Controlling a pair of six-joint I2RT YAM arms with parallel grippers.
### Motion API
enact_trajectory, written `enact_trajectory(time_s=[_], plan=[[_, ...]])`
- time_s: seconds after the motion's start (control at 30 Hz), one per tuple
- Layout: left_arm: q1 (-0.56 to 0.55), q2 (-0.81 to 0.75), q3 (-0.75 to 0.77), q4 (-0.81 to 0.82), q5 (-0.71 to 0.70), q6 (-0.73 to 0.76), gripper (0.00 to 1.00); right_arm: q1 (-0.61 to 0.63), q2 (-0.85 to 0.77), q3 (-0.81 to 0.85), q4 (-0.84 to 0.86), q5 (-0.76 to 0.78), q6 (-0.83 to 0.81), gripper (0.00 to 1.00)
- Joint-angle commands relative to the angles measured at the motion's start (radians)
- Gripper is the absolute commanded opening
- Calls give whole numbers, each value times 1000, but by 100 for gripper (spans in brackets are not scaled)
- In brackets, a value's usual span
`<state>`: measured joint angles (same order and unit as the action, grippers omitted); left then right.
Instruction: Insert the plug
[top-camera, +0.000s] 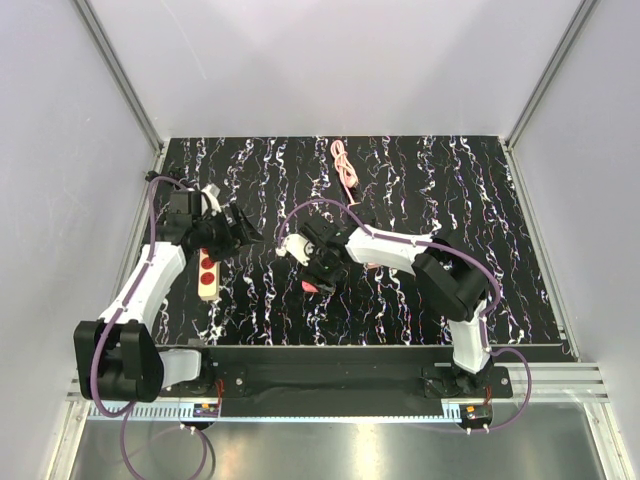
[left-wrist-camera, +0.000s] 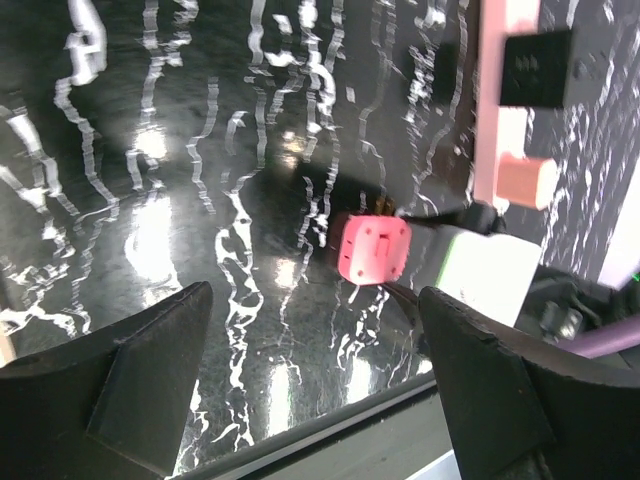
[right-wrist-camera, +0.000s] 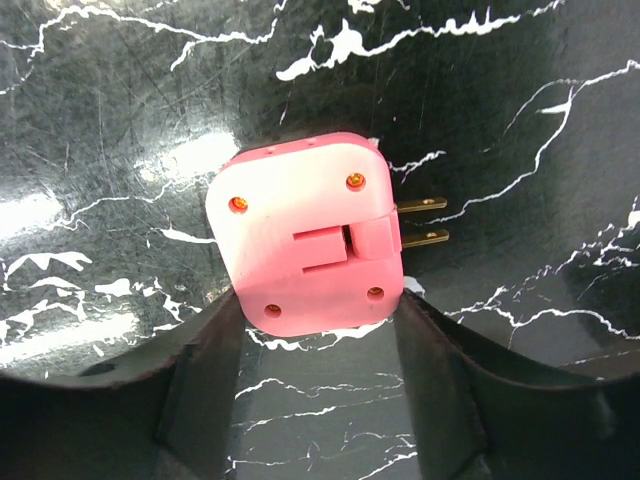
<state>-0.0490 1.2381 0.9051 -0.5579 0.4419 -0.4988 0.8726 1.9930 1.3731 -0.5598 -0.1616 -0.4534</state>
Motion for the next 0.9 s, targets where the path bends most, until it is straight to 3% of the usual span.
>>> enact_trajectory(time_s=[0.0, 0.17, 0.2, 0.4, 0.57, 0.87], plan=[[41, -38, -20, 39, -22, -41, 88, -10, 20, -9, 21, -42, 10, 53], [47, -80, -43, 42, -12, -50, 87, -18, -8, -23, 50, -44, 82, 4], [49, -86, -49, 46, -6, -50, 86, -23, -20, -23, 63, -44, 102, 0], [48, -112, -86, 87, 60, -21, 82, -26, -86, -8, 190, -35, 438, 0], [41, -132, -121, 137, 90, -63, 75, -26, -129, -22, 264, 105, 763, 0], [-107, -135, -121, 211, 58, -153, 77, -24, -207, -42, 331, 140, 880, 0]])
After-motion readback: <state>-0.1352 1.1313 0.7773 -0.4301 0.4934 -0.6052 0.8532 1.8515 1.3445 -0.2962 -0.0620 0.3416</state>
